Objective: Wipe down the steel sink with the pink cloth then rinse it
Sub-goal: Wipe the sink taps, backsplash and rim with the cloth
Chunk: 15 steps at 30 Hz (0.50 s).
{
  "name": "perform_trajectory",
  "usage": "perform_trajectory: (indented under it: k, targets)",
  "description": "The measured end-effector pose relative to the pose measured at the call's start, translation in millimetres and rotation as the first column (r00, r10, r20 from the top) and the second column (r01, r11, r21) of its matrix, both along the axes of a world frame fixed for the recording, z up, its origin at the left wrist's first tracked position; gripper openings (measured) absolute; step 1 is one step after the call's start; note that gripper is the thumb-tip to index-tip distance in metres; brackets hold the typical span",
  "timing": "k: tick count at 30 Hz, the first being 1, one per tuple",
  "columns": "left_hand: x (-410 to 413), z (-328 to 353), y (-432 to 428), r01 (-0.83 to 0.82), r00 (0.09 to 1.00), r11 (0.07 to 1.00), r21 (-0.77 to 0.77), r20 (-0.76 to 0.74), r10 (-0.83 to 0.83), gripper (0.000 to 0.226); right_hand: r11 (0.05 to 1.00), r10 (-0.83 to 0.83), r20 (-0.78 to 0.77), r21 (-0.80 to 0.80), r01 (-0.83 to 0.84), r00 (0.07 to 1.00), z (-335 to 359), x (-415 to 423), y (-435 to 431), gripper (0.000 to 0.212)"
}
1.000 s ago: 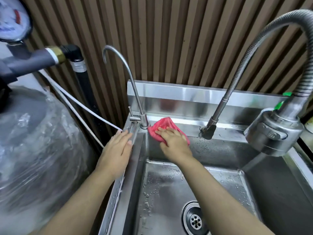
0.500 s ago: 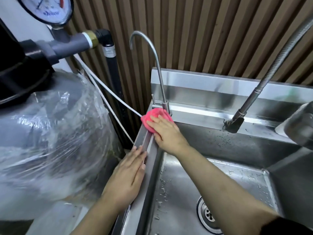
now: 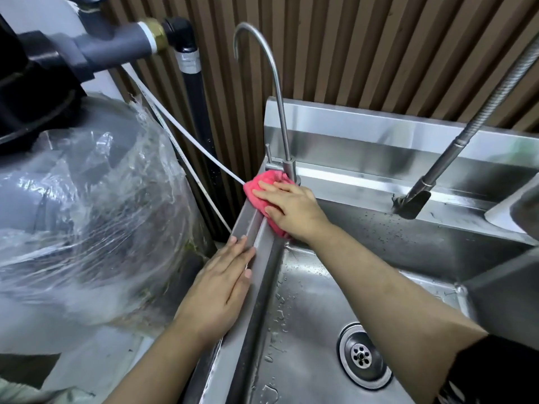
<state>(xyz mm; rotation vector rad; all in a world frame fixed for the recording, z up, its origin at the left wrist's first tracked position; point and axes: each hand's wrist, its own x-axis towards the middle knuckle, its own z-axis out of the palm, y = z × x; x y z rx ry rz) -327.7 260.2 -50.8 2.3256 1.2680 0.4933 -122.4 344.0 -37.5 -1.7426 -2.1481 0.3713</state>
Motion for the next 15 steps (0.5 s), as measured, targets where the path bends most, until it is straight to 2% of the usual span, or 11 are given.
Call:
perform_trajectory:
  k: [2, 6, 8, 10, 13, 15]
  targets:
    - [0, 2, 0, 0.002, 1.0, 1.0, -0.008, 0.031, -0.002, 0.064, 0.999, -0.042, -0.039, -0.003, 0.042, 0.998, -1, -10, -7, 0.046]
    - [-4, 7, 2, 0.012, 0.991, 0.995, -0.099, 0.137, 0.002, 0.061, 0.996, 0.087, -0.108, 0.012, -0.087, 0.99, -8, -11, -36, 0.04]
    - [-6, 12, 4, 0.029, 0.985, 0.987, -0.16, 0.175, -0.001, 0.059, 0.996, 0.073, -0.138, -0.041, -0.079, 0.988, -4, 0, -21, 0.036]
    - [-8, 18, 4, 0.024, 0.979, 0.975, -0.22, 0.203, 0.021, 0.052, 0.998, 0.031, -0.105, -0.044, -0.036, 0.994, -2, 4, -1, 0.036]
    - [-18, 30, -7, 0.01, 0.959, 0.978, -0.21, 0.278, 0.05, 0.048, 0.997, -0.035, -0.12, -0.067, 0.027, 0.992, -5, -11, -8, 0.038]
    - [-33, 34, -22, 0.001, 0.952, 0.983, -0.182, 0.3, 0.054, 0.047, 0.997, 0.024, -0.201, -0.063, -0.037, 0.979, -11, -22, -37, 0.038]
